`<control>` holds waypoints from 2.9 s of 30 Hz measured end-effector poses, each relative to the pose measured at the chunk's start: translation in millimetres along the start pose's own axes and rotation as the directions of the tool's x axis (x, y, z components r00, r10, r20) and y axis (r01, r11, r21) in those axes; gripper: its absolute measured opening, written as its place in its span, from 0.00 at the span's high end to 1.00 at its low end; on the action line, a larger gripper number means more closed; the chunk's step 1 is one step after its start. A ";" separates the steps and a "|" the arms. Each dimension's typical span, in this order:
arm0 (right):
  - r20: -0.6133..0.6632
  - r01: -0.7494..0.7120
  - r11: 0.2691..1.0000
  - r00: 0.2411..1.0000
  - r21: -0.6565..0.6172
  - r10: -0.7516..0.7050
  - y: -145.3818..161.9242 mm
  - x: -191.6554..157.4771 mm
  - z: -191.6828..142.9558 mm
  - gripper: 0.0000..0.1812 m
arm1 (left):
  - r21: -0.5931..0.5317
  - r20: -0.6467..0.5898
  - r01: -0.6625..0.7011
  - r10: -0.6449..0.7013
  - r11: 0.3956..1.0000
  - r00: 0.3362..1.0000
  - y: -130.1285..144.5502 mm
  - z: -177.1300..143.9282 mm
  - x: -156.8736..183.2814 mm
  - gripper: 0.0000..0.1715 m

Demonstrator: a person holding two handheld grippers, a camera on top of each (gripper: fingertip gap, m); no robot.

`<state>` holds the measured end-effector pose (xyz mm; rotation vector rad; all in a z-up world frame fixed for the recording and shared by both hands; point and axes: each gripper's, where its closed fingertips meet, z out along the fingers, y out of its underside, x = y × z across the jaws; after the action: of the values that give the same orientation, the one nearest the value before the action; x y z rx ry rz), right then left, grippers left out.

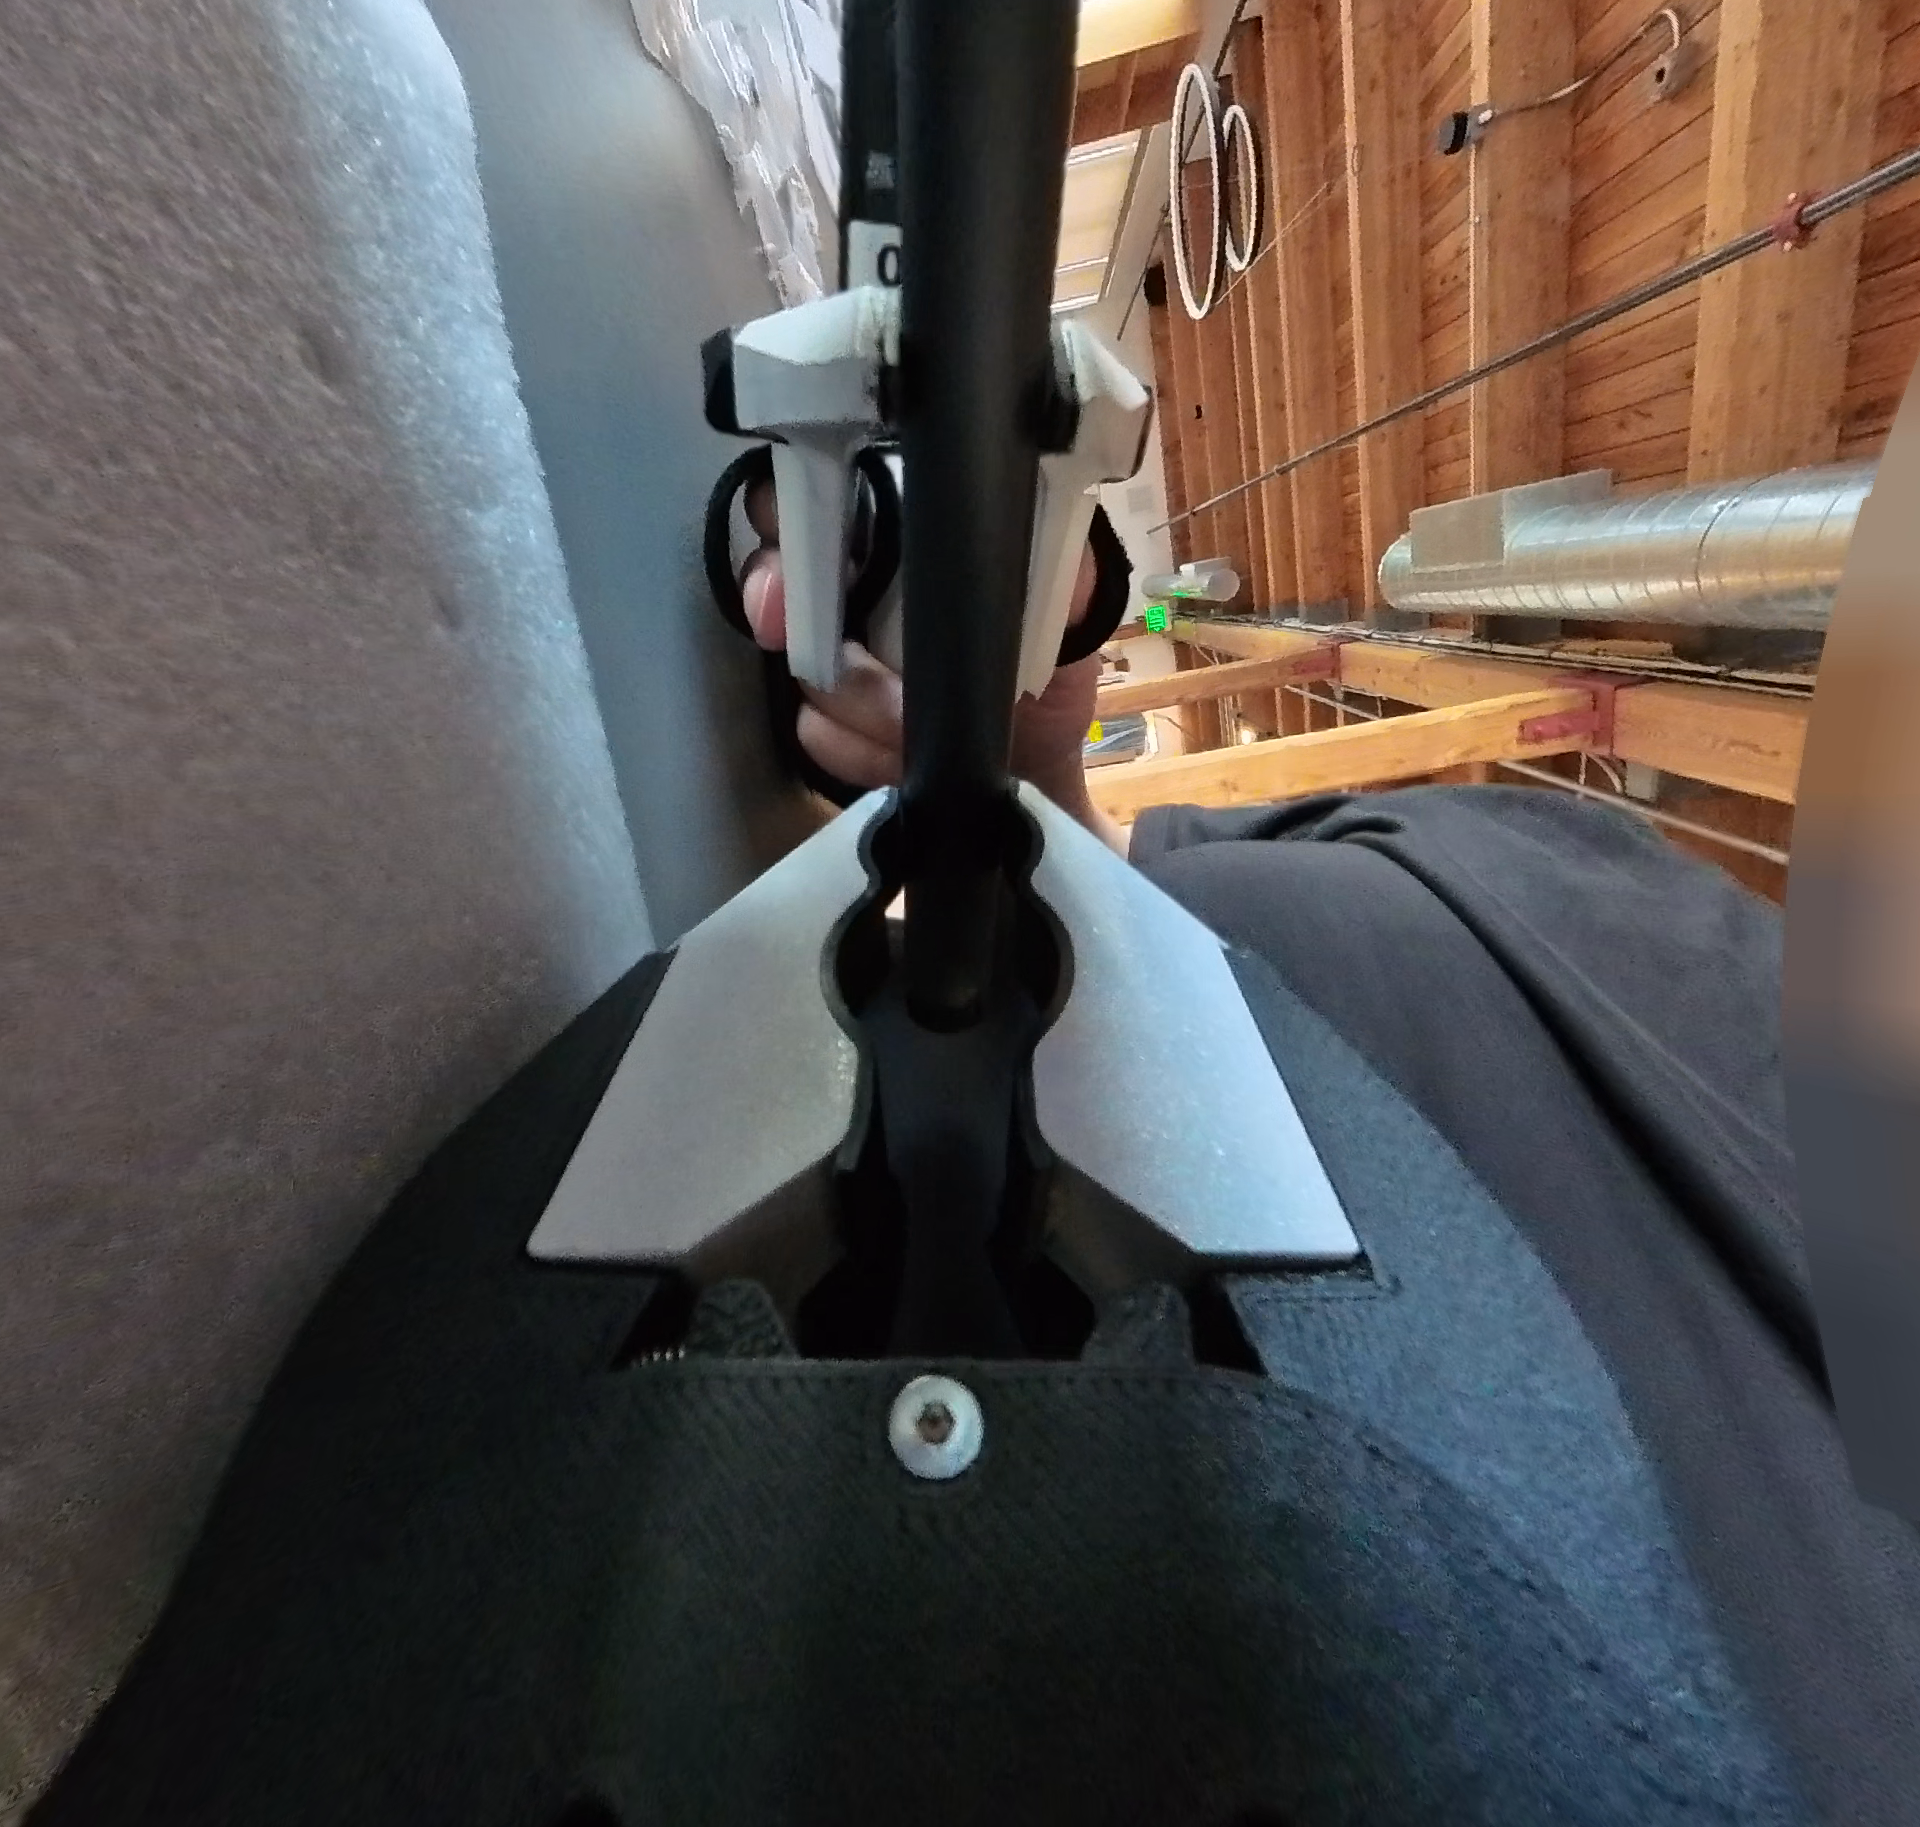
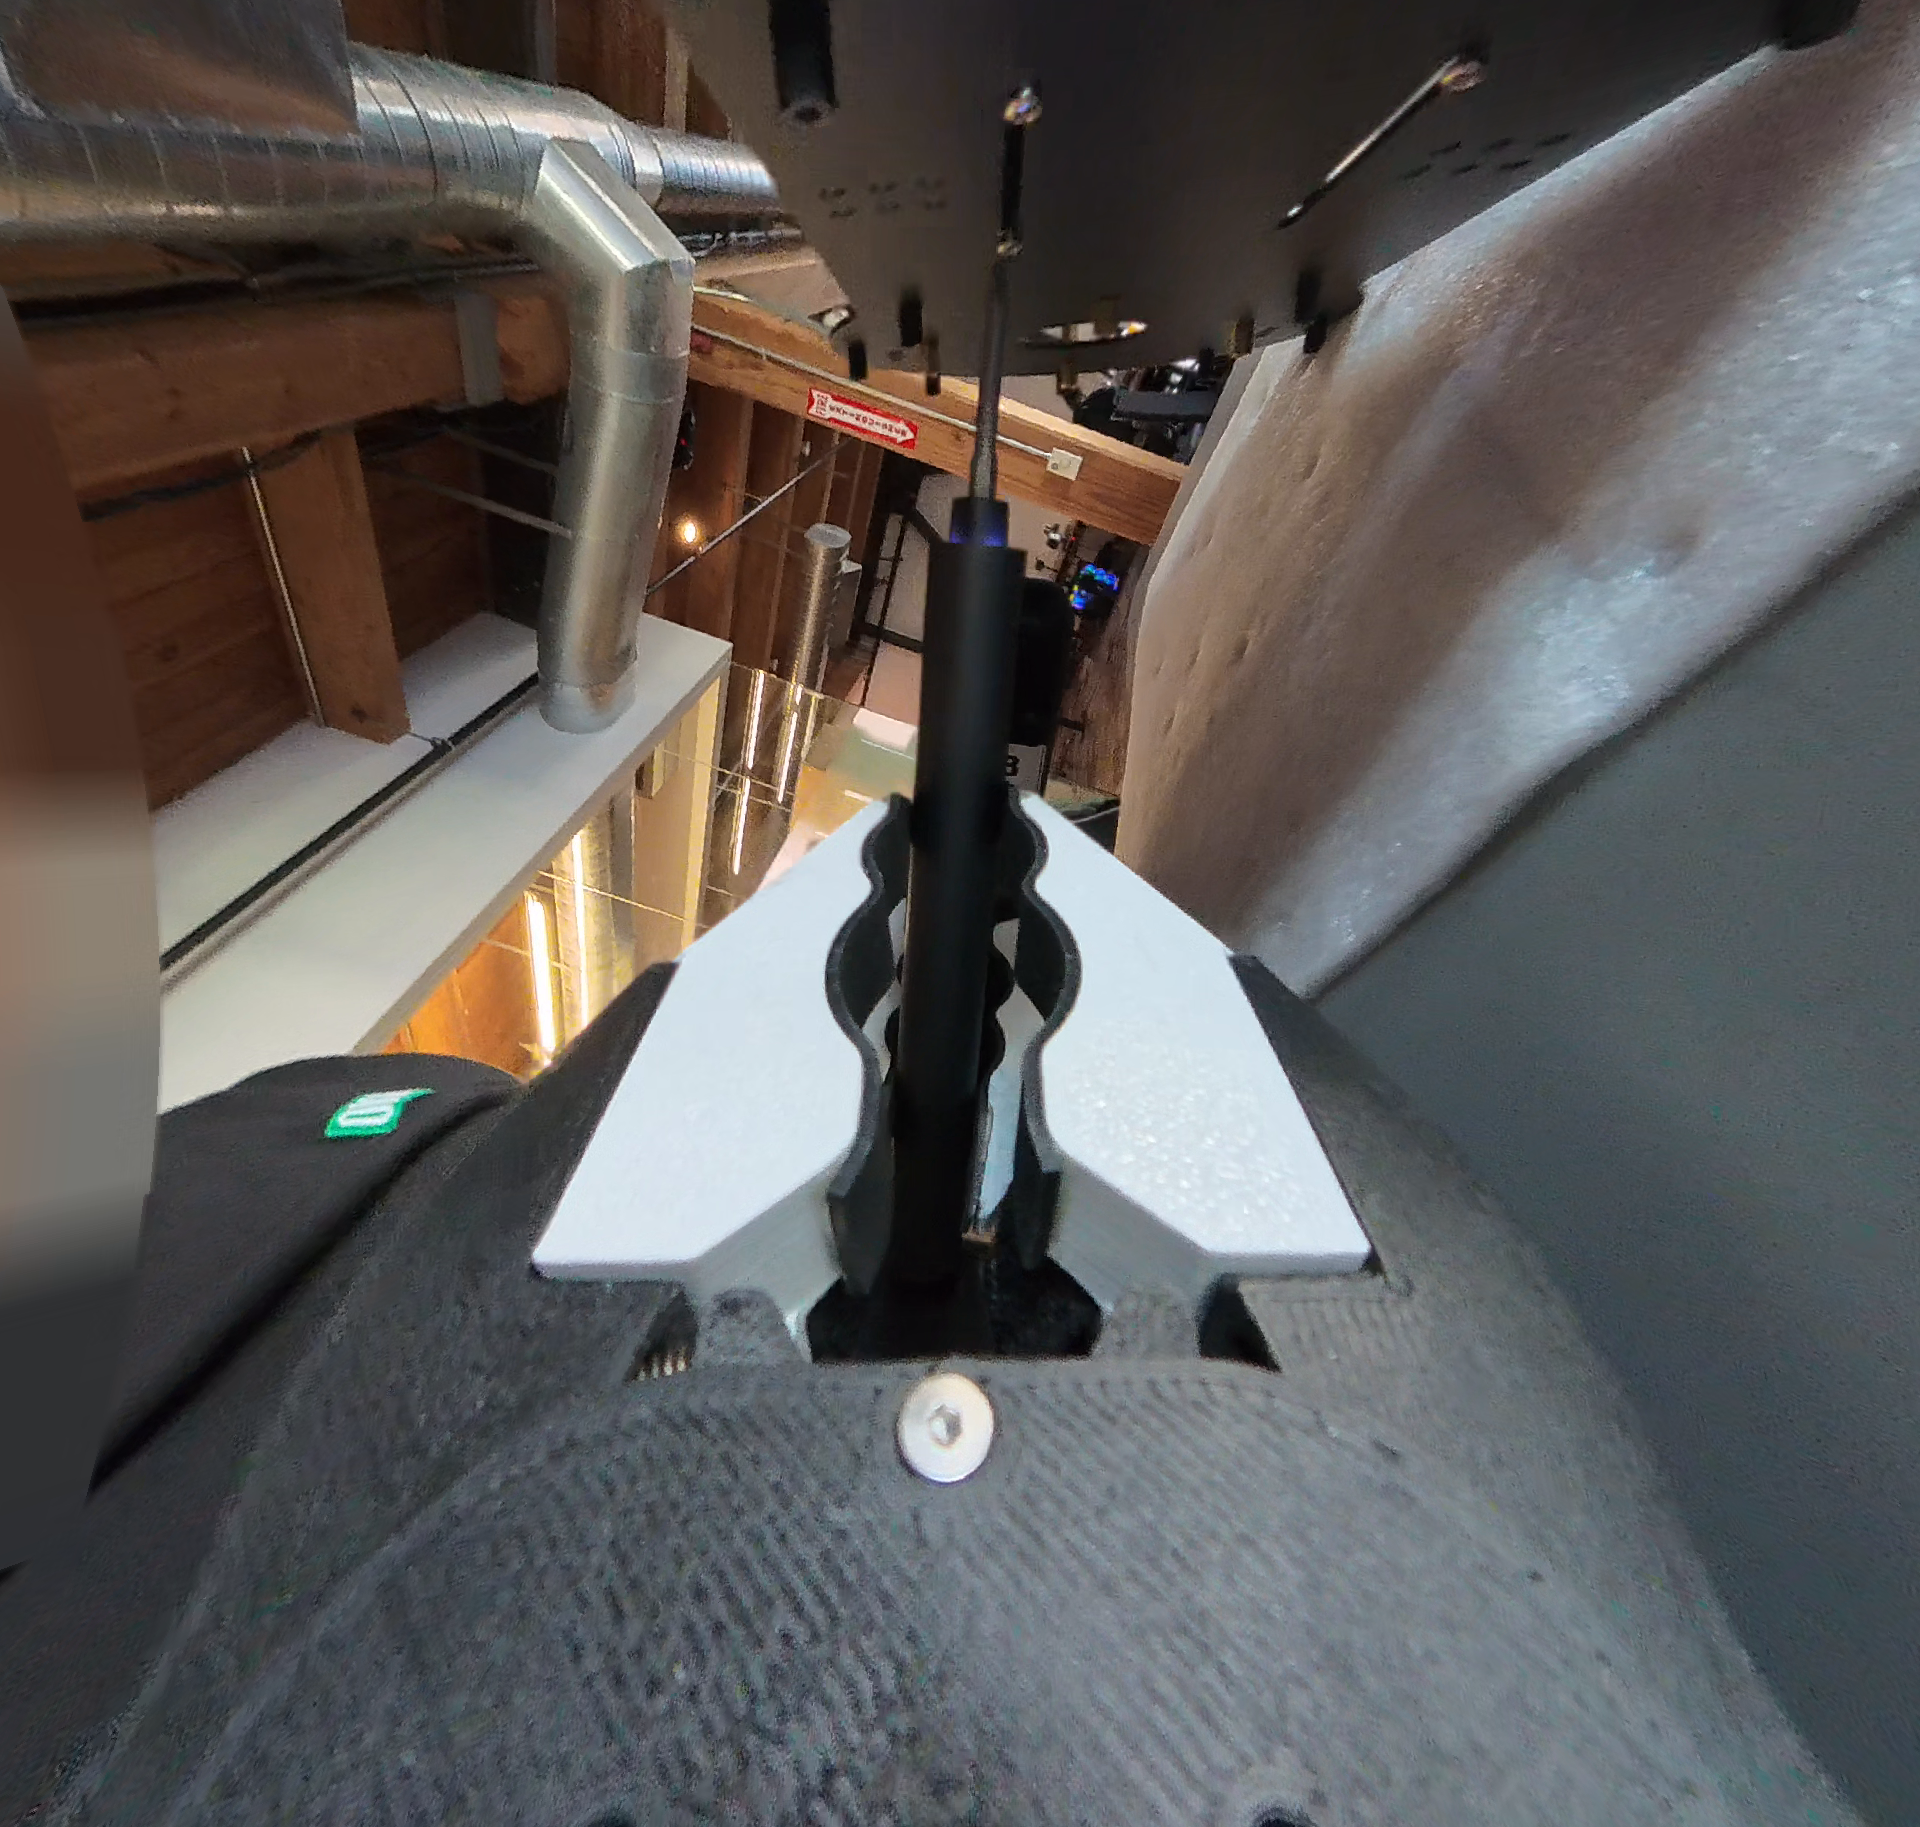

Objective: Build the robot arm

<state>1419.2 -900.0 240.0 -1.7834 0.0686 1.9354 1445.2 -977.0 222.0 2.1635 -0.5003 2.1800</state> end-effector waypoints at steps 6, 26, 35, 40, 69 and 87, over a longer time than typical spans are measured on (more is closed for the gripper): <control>-0.028 0.028 0.998 0.999 -0.050 -0.030 11.7 1.0 8.4 0.91 | -0.018 0.061 -0.021 0.022 1.000 0.998 9.9 -14.7 -5.7 0.90; -0.041 0.025 0.999 0.999 -0.035 -0.027 9.1 8.6 45.0 0.91 | 0.036 0.072 -0.029 0.026 0.999 0.997 0.2 -46.9 -10.5 0.90; -0.058 0.068 0.998 0.996 -0.009 -0.068 5.6 9.7 52.8 0.91 | 0.025 -0.002 -0.010 0.010 1.000 1.000 -3.5 -51.5 -4.3 0.90; -0.076 0.104 0.995 0.992 0.004 -0.103 4.9 9.0 52.3 0.91 | 0.008 -0.004 -0.003 0.003 1.000 1.000 -3.1 -53.9 -3.6 0.90; -0.067 0.131 0.991 0.989 0.032 -0.128 -5.5 8.9 56.9 0.91 | 0.020 0.033 0.001 -0.001 1.000 0.999 -13.4 -61.0 -5.6 0.90; -0.070 0.134 0.990 0.989 0.032 -0.132 -4.3 8.9 55.9 0.91 | 0.016 0.031 0.005 -0.006 1.000 0.999 -11.9 -58.4 -6.0 0.90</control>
<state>1369.2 -873.0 240.6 -1.7834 0.0077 1.7695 1391.7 -950.1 219.6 2.2073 -0.4798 2.1576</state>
